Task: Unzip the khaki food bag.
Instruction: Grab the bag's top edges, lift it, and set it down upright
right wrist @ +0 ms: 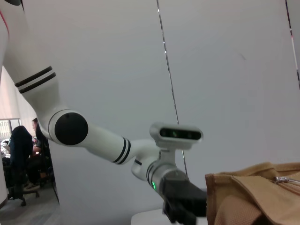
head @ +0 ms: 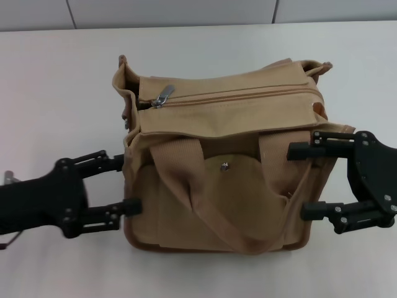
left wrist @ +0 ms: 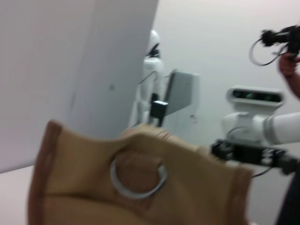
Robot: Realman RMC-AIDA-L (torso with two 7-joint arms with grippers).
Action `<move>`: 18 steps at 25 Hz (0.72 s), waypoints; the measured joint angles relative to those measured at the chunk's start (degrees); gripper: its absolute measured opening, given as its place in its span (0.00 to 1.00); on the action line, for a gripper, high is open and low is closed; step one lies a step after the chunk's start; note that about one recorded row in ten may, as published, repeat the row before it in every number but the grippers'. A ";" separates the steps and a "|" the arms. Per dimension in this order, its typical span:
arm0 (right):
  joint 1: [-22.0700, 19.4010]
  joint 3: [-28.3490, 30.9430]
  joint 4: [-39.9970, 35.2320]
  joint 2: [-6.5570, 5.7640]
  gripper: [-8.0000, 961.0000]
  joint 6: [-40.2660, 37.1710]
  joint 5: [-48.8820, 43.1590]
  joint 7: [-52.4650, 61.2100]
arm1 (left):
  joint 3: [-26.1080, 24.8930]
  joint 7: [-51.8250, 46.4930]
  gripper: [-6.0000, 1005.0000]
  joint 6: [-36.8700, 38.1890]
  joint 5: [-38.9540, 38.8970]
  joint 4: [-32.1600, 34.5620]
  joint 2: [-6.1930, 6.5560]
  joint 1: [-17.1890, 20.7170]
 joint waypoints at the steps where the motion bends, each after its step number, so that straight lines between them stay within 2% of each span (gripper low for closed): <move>1: 0.04 0.00 -0.01 0.02 0.85 0.00 0.01 0.00 | 0.00 0.88 0.82 -1.69 0.07 -0.03 -0.70 0.32; 3: 0.06 0.00 -0.03 0.06 0.85 0.01 0.01 0.03 | 0.02 2.03 0.81 -4.48 0.11 -0.04 -1.69 0.85; 7: 0.10 0.09 -0.08 0.09 0.85 0.13 0.11 0.37 | 0.39 2.67 0.81 -8.85 0.16 -0.08 -2.70 1.32; 14: 0.24 0.13 -0.14 0.24 0.85 0.73 0.12 0.70 | 0.30 4.75 0.81 -9.46 0.17 -0.24 -2.38 1.52; 18: 0.44 0.26 -0.13 0.37 0.85 1.20 0.12 0.89 | 0.08 7.22 0.67 -8.18 0.20 -0.49 -2.23 1.78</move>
